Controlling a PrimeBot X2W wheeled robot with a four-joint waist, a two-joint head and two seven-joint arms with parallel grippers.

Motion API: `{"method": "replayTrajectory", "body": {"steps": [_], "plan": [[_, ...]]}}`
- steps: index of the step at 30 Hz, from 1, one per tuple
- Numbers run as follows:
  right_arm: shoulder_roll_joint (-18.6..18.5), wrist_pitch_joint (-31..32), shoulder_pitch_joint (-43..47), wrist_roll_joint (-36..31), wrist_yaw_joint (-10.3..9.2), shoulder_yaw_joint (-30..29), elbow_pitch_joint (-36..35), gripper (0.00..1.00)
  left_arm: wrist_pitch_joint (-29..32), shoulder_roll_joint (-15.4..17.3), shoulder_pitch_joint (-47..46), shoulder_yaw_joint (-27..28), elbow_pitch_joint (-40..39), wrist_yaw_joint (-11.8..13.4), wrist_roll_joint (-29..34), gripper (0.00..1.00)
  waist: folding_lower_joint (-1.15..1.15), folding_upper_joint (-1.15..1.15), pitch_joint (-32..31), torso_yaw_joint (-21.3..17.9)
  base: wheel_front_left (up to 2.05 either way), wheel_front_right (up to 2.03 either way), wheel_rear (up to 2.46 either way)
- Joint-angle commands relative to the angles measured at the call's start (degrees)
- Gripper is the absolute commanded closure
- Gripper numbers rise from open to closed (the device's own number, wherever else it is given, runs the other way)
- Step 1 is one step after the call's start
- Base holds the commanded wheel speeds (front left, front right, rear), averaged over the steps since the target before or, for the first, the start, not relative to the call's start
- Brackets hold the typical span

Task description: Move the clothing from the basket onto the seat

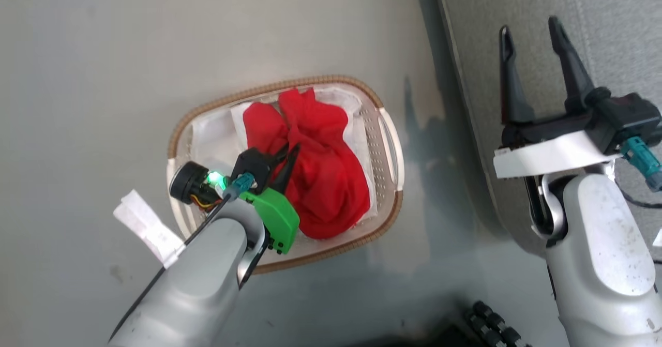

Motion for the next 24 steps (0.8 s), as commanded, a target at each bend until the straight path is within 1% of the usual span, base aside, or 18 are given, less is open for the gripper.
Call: {"method": "replayTrajectory", "body": {"steps": [1, 6, 11, 17, 24], "plan": [[-0.2, -0.1, 1.8, -0.5, -0.08, -0.4, 0.7, 0.00, 0.0, 0.5, 2.1, 0.6, -1.5, -0.2, 0.6, 1.00, 0.00, 0.00, -8.2, 3.3, 0.00, 0.00, 0.00], [-0.2, -0.1, 5.3, -1.1, -0.08, -1.1, 2.5, 0.00, 0.0, 2.7, 5.3, 1.6, -6.7, -0.5, 3.9, 1.00, 0.00, 0.00, -14.7, 4.5, 0.00, 0.00, 0.00], [-0.2, -0.1, 9.1, -1.5, -0.08, -1.1, 4.4, 0.00, 0.0, 6.6, 5.3, 1.7, -11.0, -1.2, 7.0, 1.00, 0.00, 0.00, -20.9, 5.6, 0.00, 0.00, 0.00], [-0.2, -0.1, 12.8, -1.1, -0.08, -0.1, 6.2, 0.00, 0.1, 10.7, 2.2, 1.4, -14.6, -1.7, 8.7, 1.00, 0.00, 0.00, -27.2, 6.2, 0.00, 0.00, 0.00], [-0.2, -0.1, 14.7, -1.1, -0.08, 1.8, 7.3, 0.00, 3.0, 13.9, -3.9, 0.9, -19.1, -1.9, 9.1, 1.00, 0.00, 0.00, -32.5, 6.3, 0.00, 0.00, 0.00]]}}
